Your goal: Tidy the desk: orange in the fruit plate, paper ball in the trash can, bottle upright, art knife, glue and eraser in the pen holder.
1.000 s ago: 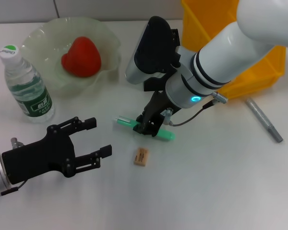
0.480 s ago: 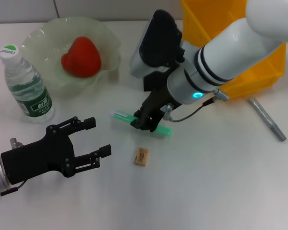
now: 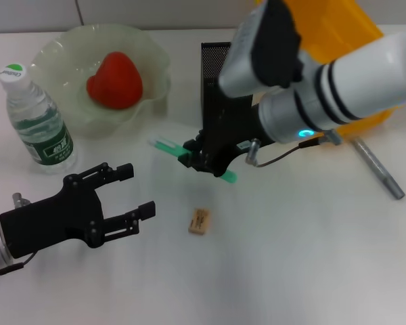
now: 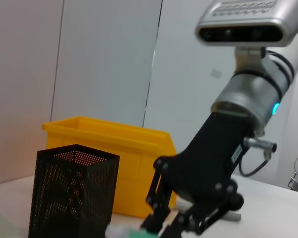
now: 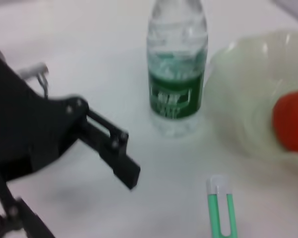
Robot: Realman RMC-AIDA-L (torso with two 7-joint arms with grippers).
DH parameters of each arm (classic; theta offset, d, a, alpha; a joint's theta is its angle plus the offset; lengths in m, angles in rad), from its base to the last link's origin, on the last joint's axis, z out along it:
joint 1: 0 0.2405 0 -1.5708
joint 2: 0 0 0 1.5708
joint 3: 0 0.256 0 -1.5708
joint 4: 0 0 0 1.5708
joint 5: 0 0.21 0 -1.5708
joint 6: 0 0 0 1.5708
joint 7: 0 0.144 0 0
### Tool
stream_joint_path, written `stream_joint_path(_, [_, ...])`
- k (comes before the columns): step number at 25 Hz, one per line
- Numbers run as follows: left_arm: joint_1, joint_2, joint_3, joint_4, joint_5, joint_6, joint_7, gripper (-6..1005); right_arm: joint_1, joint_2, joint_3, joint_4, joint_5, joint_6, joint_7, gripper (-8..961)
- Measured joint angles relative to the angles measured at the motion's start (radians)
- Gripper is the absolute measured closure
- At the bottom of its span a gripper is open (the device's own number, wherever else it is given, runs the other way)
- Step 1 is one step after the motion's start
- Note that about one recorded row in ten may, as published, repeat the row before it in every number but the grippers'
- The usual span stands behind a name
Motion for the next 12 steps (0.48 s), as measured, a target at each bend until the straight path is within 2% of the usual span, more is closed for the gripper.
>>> stream_joint_path(3, [0.003,0.000,-0.007,0.000,-0.003,0.009,0.000,195,-0.042,-0.001,0.032,-0.023,0.072,-0.017,-0.073,758])
stream_joint_path(5, [0.005,0.000,-0.016,0.000,-0.003,0.024,-0.001,195,-0.098,-0.002,0.099,-0.029,0.200,-0.056,-0.209,755])
stream_joint_path(7, [0.006,0.000,-0.020,0.000,-0.003,0.029,-0.001,195,-0.113,-0.002,0.120,-0.024,0.235,-0.068,-0.252,753])
stream_joint_path(10, [0.008,0.000,-0.027,0.000,-0.003,0.042,-0.005,195,-0.167,-0.003,0.205,0.026,0.405,-0.108,-0.440,749])
stream_joint_path(12, [0.009,0.000,-0.027,0.000,-0.003,0.047,-0.010,195,-0.180,-0.004,0.231,0.049,0.456,-0.125,-0.498,746])
